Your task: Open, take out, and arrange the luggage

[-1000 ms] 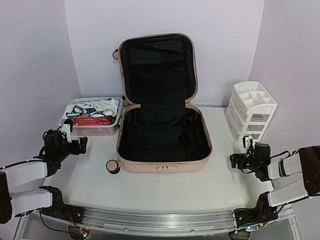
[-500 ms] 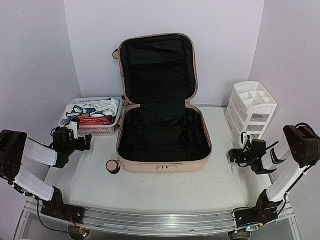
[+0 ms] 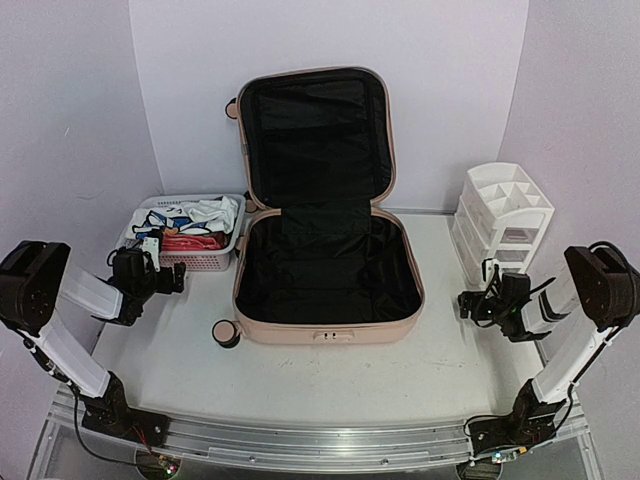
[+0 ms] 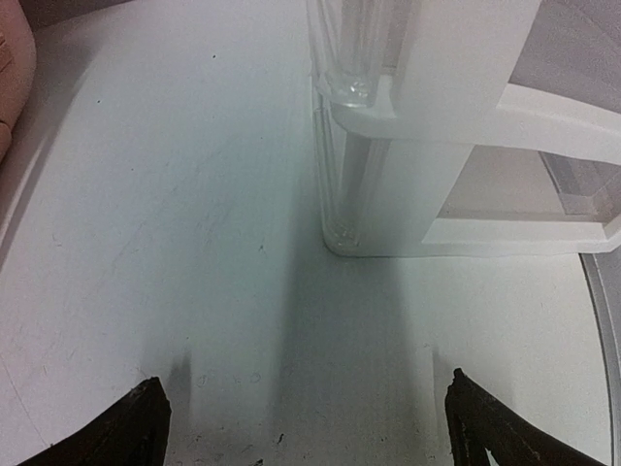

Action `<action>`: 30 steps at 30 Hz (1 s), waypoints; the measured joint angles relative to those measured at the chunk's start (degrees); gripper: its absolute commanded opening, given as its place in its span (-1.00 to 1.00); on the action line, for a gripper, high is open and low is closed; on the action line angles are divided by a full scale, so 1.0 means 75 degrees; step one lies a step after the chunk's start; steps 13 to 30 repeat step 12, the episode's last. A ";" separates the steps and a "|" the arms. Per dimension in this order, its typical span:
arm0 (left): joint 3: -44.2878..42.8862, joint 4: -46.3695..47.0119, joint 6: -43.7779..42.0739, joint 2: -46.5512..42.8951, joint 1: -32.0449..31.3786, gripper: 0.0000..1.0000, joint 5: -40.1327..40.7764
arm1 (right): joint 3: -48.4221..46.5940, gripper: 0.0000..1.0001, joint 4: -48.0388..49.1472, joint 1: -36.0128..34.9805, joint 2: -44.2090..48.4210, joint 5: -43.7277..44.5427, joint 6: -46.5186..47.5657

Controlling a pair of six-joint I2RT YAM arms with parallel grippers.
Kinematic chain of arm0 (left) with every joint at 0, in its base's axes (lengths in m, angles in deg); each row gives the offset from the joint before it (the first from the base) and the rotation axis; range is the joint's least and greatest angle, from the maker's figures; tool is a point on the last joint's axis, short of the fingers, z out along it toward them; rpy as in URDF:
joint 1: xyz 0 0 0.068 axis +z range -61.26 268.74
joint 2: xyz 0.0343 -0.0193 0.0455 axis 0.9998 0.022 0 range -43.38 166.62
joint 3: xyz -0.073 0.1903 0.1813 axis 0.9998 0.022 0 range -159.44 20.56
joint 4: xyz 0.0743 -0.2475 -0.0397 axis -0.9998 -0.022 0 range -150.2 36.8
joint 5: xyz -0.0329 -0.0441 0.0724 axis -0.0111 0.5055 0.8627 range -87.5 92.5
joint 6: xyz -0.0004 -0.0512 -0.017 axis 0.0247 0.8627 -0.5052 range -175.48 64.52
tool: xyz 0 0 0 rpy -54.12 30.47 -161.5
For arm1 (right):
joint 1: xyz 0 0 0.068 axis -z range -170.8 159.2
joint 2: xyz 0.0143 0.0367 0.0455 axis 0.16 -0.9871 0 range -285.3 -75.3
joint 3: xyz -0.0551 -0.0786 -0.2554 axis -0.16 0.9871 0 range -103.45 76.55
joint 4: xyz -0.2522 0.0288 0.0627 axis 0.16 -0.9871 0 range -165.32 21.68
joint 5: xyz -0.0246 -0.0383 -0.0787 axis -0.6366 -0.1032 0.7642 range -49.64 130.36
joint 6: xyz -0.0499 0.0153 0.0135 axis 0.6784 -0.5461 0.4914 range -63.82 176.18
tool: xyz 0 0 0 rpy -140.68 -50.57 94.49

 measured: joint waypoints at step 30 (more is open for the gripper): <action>-0.0006 -0.0003 0.0000 0.0000 0.0000 0.99 0.0061 | -0.0006 0.97 -0.0017 0.0000 0.0000 0.0003 0.0003</action>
